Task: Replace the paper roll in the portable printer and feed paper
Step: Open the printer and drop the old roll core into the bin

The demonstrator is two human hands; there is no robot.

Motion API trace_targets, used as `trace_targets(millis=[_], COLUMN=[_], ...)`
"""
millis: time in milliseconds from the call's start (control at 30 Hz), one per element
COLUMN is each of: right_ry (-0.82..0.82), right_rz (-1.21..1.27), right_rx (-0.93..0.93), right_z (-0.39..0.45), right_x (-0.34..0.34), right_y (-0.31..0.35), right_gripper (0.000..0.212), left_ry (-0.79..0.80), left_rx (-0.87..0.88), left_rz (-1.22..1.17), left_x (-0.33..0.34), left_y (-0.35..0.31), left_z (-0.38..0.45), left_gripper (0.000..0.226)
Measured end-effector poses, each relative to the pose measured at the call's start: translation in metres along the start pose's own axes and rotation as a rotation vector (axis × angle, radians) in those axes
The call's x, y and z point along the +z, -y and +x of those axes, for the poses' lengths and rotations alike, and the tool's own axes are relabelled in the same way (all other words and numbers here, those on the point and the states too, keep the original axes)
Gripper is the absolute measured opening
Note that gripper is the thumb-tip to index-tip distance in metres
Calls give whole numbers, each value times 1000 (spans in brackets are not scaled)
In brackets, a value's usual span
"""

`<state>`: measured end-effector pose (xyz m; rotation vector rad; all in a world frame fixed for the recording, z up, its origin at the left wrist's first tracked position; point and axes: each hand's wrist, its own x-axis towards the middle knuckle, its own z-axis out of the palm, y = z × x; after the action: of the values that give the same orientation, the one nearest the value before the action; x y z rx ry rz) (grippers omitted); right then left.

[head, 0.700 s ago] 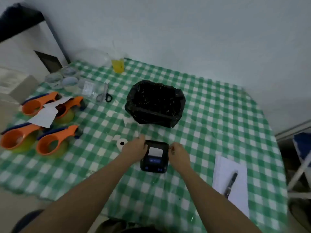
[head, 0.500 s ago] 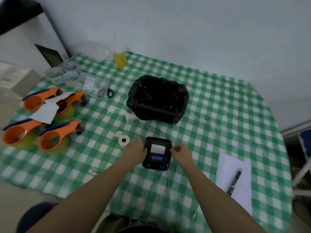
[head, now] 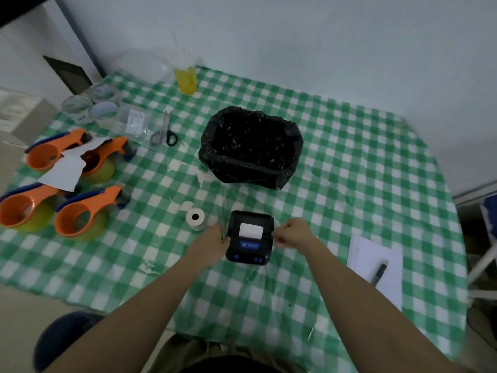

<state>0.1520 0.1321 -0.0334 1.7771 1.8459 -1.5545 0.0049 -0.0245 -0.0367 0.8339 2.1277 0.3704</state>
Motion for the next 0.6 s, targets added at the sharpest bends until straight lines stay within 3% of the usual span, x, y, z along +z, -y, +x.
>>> trace_targets(millis=[200, 333, 400, 533, 600], right_ry=[-1, -77, -160, -235, -252], right_rz=[-17, -141, -230, -274, -300], right_rx=[-25, -131, -203, -329, -306], right_z=[-1, -9, -20, -26, -24], right_x=[1, 6, 14, 36, 44], right_y=[1, 1, -5, -12, -8], right_gripper=[37, 26, 8, 39, 40], left_ry=[-31, -47, -54, -60, -67], left_rx=[10, 37, 40, 46, 56], left_rz=[10, 29, 30, 47, 52], left_x=[-3, -2, -3, -3, -3], left_y=[-2, -5, -6, -9, -9], left_z=[1, 1, 1, -1, 0], left_gripper=[28, 29, 32, 34, 34])
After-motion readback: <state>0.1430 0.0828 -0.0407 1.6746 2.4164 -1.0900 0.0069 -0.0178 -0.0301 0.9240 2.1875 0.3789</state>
